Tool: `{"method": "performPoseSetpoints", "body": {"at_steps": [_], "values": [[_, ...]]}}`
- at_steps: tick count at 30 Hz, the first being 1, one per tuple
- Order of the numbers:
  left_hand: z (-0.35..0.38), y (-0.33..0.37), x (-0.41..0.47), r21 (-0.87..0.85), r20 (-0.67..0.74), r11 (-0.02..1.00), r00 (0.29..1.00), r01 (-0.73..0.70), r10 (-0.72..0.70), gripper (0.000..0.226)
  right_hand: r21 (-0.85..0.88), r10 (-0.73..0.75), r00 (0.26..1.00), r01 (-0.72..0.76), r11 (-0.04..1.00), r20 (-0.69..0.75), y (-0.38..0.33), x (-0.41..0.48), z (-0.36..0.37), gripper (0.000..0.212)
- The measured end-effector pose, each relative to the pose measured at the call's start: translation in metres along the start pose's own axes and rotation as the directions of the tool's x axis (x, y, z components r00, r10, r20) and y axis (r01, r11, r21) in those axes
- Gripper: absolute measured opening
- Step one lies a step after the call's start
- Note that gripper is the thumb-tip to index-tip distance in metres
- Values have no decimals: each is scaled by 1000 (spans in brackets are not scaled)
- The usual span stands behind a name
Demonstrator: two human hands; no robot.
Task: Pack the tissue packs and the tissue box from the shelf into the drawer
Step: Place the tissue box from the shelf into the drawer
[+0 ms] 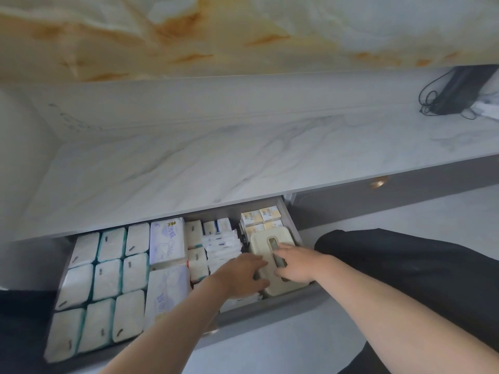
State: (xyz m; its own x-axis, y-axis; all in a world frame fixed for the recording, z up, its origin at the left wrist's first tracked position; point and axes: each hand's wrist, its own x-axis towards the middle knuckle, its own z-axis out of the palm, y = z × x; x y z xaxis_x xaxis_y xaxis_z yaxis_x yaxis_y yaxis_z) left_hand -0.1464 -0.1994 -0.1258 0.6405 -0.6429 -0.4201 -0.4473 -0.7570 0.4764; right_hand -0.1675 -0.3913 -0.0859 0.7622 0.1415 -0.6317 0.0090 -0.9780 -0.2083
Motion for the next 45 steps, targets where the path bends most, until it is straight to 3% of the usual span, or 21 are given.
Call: {"method": "performPoseSetpoints", "body": {"at_steps": [4, 7, 9, 11, 21, 24, 29, 32, 34, 35, 37, 39, 40, 42, 44, 45], "values": [[-23, -14, -24, -126, -82, 992, 996, 14, -25, 60, -10, -71, 998, 71, 997, -1, -11, -9, -15, 91], [-36, -30, -45, -81, 57, 993, 995, 87, -82, 77, -144, -46, 994, 60, 988, 100, -18, -14, -16, 104], [-35, -38, -56, 29, 175, 992, 976, 126, -129, 93, -299, -33, 989, 76, 951, 147, -19, -11, -10, 97], [-26, -44, -65, 113, 206, 986, 968, 120, -141, 94, -350, -34, 989, 83, 933, 143, -18, -7, -8, 85], [-25, -53, -72, 143, -4, 983, 993, 116, -117, 76, -443, -116, 993, 110, 890, 14, -16, 4, -18, 70], [-27, -60, -73, 129, -106, 981, 986, 144, -130, 67, -407, -61, 997, 34, 913, -54, -10, 0, -20, 62], [-29, -58, -73, 149, -325, 964, 932, 219, -161, 48, -495, 51, 969, -169, 852, -243, -11, -8, -17, 65], [-29, -47, -72, 98, -379, 916, 866, 389, -328, 30, -287, 233, 928, -317, 904, -292, -16, -10, -8, 61], [-31, -46, -74, -14, -302, 823, 783, 567, -544, 32, 163, 408, 904, -386, 908, -131, -20, -3, 1, 48], [-34, -49, -77, -149, -201, 764, 738, 627, -645, 36, 429, 443, 896, -403, 808, 8, -24, 1, 4, 41], [-39, -55, -85, -519, 65, 548, 670, 655, -740, 42, 782, 410, 893, -388, 488, 186, -35, 11, 5, 39], [-41, -64, -94, -743, 216, 308, 649, 595, -730, 45, 919, 385, 898, -318, 233, 213, -42, 21, 1, 41], [-40, -68, -97, -818, 238, 210, 648, 535, -723, 43, 943, 384, 901, -285, 172, 202, -44, 24, -1, 40], [-37, -79, -95, -941, 261, -31, 663, 337, -702, 34, 966, 402, 900, -232, 114, 169, -45, 30, -4, 38], [-40, -89, -92, -953, 279, -279, 691, 116, -666, 35, 980, 409, 901, -188, 73, 142, -46, 36, -7, 40], [-44, -96, -89, -935, 279, -354, 690, 35, -668, 35, 984, 405, 904, -169, 54, 133, -47, 39, -9, 43]]}}
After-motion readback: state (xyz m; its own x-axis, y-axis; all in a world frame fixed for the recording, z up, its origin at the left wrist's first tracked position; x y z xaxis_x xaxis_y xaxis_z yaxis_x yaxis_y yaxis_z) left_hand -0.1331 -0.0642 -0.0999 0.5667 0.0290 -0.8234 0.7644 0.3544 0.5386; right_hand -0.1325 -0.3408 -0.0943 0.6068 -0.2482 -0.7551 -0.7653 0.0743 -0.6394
